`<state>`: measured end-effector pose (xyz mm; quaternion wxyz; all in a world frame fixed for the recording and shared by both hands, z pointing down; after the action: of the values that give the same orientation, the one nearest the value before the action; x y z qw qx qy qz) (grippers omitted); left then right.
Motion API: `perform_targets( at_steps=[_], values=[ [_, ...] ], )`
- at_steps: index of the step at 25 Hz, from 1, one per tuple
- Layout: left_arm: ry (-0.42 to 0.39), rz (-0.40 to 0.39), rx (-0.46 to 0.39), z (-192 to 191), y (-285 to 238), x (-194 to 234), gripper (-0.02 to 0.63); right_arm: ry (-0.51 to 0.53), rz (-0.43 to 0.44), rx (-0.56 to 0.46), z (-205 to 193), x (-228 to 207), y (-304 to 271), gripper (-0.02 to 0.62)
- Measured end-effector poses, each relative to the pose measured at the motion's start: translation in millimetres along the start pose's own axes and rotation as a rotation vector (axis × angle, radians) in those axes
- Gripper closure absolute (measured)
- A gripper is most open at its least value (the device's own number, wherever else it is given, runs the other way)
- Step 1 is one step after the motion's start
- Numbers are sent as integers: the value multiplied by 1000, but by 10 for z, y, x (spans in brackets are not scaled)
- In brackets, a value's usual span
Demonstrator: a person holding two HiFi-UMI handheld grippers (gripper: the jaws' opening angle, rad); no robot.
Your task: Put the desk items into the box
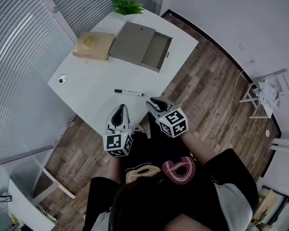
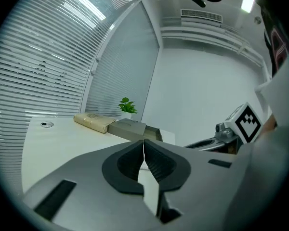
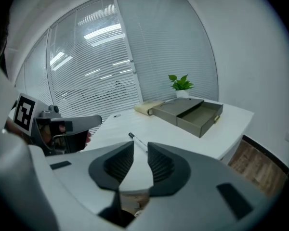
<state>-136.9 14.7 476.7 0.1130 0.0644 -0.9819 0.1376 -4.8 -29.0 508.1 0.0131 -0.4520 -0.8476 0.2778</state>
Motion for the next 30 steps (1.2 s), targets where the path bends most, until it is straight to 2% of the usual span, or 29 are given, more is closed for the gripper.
perform_targets(
  at_steps=[9,12,15,30],
  values=[
    [72,170,8,29,-144,233,588,107,149,93,289,-168,-492,457],
    [95,221,3,48,-184,294,588,137,213,135,358,-163,-629,454],
    [113,271,-8,77,-230,354,588,211,267,183,396,-138,-763,454],
    [158,482,-50,135,-382,425,588,454,453,421,211,36,-1316,454]
  ],
)
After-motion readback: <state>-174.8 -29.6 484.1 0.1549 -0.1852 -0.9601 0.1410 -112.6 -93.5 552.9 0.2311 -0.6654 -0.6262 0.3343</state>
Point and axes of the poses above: the fingertips, and each gripper's own axes: y backward along the fingers, x to its left, z out of its top, the point moved 3 cm from there along y, backward along the fingers, and after that the axes turned 3 degrees about z, right-handed, at the moved point
